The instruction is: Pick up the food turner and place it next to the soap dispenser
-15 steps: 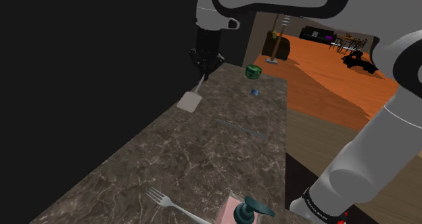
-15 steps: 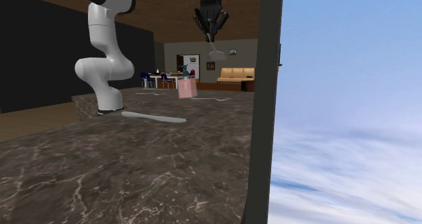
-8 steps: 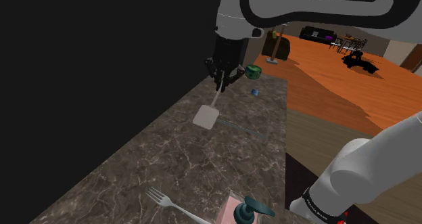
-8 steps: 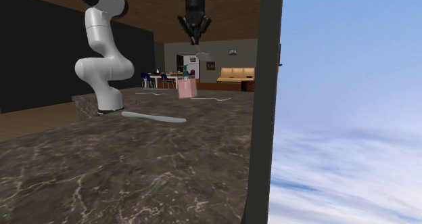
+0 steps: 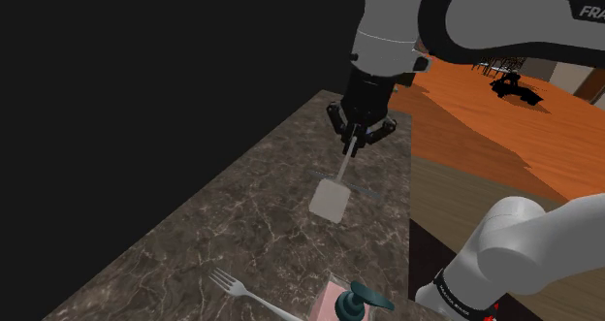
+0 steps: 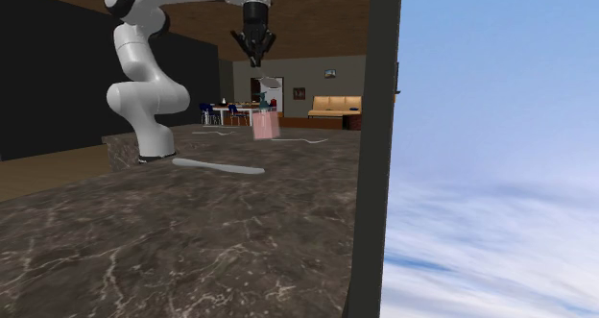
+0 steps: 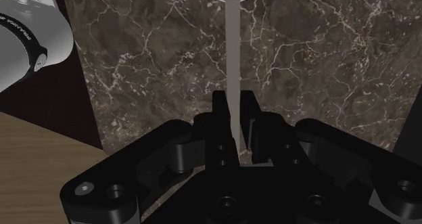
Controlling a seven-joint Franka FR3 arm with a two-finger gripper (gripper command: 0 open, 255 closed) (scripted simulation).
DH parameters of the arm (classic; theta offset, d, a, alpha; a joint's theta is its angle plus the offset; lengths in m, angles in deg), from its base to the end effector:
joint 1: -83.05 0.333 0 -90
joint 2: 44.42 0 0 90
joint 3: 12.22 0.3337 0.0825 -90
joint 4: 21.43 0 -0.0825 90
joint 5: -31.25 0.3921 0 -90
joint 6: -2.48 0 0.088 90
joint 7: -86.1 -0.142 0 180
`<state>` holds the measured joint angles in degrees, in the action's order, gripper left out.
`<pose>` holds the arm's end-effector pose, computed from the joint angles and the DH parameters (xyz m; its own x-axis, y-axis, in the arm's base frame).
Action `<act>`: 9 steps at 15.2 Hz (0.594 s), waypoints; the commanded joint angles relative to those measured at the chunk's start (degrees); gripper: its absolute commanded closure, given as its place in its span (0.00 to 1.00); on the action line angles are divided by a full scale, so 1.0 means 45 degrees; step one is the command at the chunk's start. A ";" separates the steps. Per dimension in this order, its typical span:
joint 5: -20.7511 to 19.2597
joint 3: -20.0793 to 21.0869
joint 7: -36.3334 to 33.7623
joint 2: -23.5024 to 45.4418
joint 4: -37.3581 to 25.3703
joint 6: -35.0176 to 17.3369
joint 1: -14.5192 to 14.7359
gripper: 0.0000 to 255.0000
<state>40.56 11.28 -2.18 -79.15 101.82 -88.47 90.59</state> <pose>0.2936 0.2430 0.5839 0.4806 -0.8744 0.0667 -0.8763 -0.4818 -0.0009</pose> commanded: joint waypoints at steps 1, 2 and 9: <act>0.0108 0.0049 -0.0044 -0.0224 0.0455 -0.0235 0.0085 1.00; 0.0133 0.0071 -0.0041 -0.0258 0.0649 -0.0396 0.0100 1.00; 0.0307 0.0252 -0.0034 -0.0417 0.1943 -0.1537 0.0202 1.00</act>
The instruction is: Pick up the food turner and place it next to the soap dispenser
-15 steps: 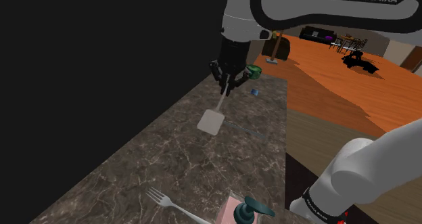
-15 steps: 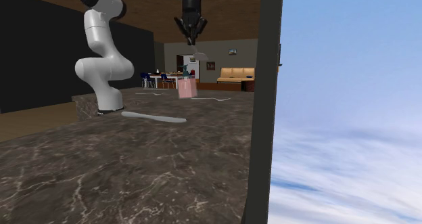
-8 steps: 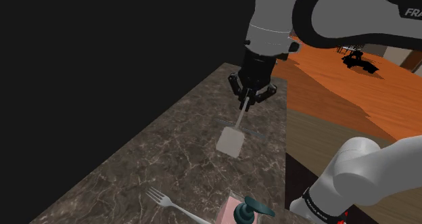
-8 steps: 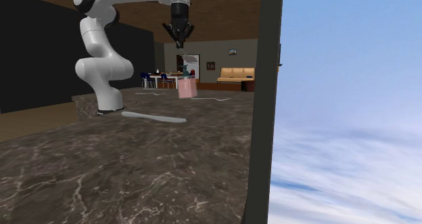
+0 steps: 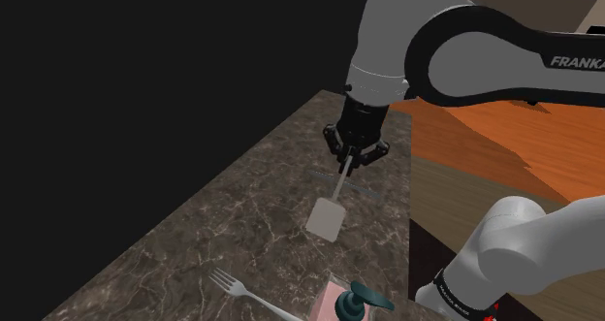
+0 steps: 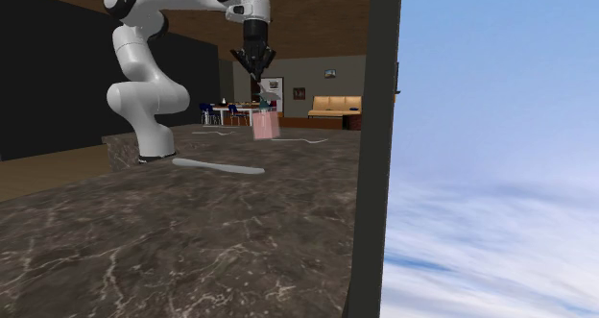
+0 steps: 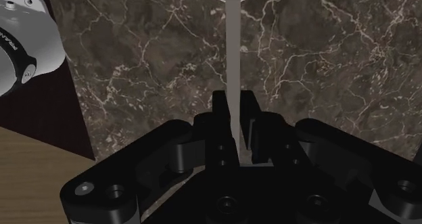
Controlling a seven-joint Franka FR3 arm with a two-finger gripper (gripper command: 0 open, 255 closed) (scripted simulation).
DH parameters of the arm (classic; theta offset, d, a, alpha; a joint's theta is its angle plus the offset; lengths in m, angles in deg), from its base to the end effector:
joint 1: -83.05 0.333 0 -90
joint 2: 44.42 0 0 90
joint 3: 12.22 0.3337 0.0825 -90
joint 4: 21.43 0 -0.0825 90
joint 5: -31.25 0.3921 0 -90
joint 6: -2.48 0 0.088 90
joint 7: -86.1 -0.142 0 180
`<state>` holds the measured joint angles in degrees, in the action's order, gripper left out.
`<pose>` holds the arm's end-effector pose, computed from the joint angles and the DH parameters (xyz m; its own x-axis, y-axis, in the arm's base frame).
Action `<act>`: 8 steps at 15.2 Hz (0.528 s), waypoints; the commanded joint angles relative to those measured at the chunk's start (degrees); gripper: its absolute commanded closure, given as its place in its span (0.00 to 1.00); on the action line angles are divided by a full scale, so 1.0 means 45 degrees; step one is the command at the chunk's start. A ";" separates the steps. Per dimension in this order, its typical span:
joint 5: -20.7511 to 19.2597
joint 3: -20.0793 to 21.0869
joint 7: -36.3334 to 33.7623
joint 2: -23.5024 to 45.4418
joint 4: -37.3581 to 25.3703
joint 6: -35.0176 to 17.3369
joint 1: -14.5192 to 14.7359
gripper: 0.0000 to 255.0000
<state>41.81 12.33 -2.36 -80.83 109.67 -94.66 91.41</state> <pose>0.2886 0.2438 0.5360 0.4801 -0.8747 0.0663 -0.8766 -0.4812 -0.0001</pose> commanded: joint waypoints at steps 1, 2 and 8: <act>0.0055 0.0049 0.0006 -0.0054 0.0375 -0.0329 0.0034 1.00; 0.0081 0.0079 0.0005 -0.0062 0.0549 -0.0495 0.0047 1.00; 0.0233 0.0282 -0.0011 -0.0048 0.1547 -0.1510 0.0119 1.00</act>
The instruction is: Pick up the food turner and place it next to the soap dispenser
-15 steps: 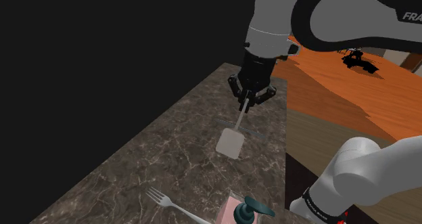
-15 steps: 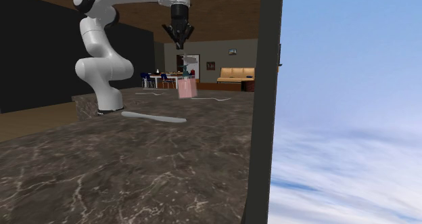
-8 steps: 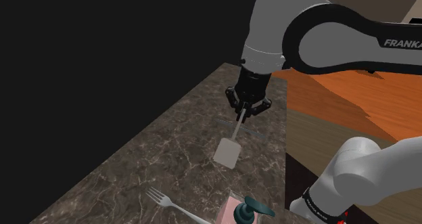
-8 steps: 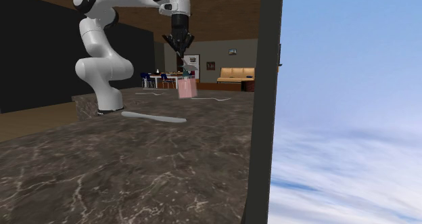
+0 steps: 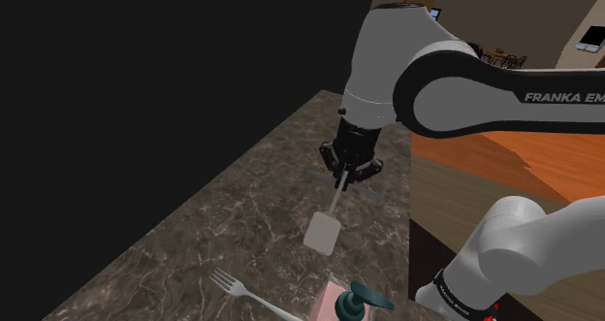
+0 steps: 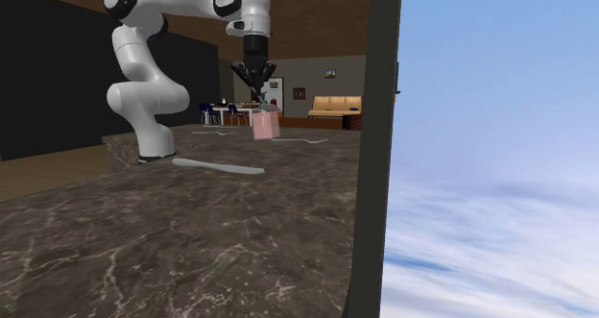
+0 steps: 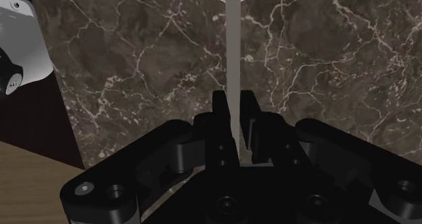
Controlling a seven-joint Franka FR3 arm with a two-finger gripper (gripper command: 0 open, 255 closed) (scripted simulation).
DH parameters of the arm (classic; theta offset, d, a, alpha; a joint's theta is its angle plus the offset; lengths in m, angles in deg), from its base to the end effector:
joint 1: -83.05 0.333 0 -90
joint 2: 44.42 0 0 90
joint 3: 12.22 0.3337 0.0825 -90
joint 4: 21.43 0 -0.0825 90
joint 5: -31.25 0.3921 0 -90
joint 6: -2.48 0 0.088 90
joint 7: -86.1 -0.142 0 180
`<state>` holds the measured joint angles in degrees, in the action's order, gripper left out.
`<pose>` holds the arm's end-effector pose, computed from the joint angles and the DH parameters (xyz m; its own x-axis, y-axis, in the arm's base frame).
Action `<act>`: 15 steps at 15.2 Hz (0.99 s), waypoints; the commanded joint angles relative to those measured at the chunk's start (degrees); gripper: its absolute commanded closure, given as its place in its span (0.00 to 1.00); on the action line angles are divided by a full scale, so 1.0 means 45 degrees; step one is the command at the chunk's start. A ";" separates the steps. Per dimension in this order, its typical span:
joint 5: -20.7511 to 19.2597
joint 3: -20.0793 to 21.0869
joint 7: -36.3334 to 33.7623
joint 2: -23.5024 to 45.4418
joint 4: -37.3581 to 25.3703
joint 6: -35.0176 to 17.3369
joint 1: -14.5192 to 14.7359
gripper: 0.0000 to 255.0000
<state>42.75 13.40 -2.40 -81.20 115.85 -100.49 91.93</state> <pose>0.2873 0.2431 0.4937 0.4801 -0.8747 0.0663 -0.8766 -0.4812 -0.0001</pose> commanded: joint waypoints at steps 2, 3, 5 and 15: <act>0.0073 0.0119 -0.0012 0.0063 0.0490 -0.0558 0.0025 1.00; 0.0098 0.0158 -0.0017 0.0084 0.0644 -0.0733 0.0034 1.00; 0.0148 0.0238 -0.0028 0.0135 0.0946 -0.1086 0.0051 1.00; 0.0377 0.0697 -0.0119 0.0614 0.2321 -0.2937 0.0098 1.00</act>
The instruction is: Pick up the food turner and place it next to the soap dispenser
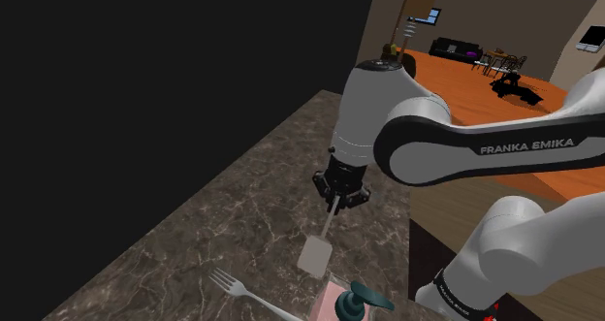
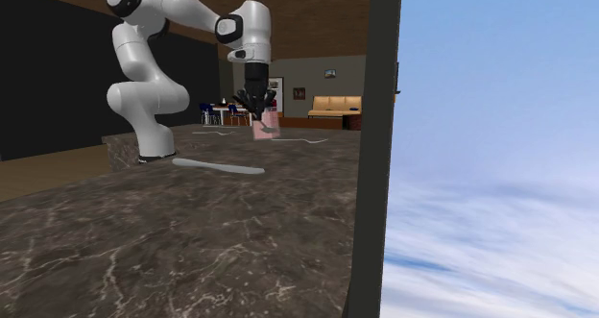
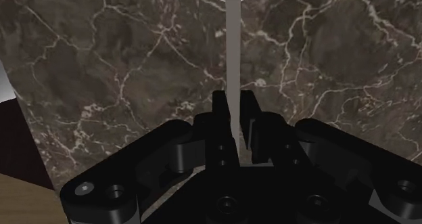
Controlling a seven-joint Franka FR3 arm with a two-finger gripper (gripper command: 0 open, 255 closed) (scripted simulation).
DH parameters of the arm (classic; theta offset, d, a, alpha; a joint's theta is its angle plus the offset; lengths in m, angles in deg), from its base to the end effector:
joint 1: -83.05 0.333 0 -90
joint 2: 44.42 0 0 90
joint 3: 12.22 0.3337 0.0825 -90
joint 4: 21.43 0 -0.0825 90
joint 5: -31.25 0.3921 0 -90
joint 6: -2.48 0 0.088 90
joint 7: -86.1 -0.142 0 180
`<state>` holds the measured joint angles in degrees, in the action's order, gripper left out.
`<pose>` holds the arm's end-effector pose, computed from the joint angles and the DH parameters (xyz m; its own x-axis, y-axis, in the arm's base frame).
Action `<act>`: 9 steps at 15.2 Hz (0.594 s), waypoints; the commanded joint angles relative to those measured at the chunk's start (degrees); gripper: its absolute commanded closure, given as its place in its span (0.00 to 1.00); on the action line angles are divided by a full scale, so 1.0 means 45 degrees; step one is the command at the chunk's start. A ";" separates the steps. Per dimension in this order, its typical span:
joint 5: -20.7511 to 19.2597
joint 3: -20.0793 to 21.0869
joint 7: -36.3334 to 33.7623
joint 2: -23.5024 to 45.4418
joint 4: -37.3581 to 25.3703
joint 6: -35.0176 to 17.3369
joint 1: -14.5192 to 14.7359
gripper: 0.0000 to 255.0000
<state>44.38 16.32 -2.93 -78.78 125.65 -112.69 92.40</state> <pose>0.2876 0.2432 0.4131 0.4800 -0.8748 0.0662 -0.8767 -0.4810 0.0002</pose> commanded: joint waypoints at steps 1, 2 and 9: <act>0.0036 0.0099 -0.0015 0.0148 0.0268 -0.0421 -0.0008 1.00; 0.0055 0.0151 -0.0028 0.0223 0.0391 -0.0617 -0.0010 1.00; 0.0149 0.0545 -0.0152 0.0872 0.1174 -0.2039 -0.0058 1.00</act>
<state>45.11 18.51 -3.55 -75.55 130.62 -120.84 92.32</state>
